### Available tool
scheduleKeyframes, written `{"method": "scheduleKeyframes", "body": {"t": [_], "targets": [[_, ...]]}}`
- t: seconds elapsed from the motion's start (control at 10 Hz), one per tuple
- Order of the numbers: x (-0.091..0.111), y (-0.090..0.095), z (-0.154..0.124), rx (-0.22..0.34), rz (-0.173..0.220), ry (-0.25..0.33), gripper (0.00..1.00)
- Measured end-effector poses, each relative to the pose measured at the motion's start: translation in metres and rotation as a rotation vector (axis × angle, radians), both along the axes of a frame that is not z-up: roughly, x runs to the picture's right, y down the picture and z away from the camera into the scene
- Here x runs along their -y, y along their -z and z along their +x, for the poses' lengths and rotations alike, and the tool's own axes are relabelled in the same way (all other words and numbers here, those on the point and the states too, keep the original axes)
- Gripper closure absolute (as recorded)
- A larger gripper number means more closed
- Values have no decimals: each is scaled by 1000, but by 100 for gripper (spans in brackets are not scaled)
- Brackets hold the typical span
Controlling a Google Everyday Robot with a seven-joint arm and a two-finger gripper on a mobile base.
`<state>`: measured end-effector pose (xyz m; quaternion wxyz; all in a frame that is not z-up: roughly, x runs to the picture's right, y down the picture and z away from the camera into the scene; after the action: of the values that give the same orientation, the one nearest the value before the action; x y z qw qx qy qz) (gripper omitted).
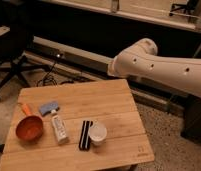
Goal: Place the white sponge in the ceramic bowl
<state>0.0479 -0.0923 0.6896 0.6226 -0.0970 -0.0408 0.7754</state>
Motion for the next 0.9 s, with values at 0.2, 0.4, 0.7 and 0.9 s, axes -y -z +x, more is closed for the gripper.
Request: {"method": "scheduleKeyframes", "body": {"t": [0.2,0.4,0.7,0.9], "targets": [[8,6,-48,-29,29,168,85],[4,10,-105,-39,39,322,67],[-38,-2,-192,-25,-61,551,36],[-78,-29,-235,11,-217,618,21]]}}
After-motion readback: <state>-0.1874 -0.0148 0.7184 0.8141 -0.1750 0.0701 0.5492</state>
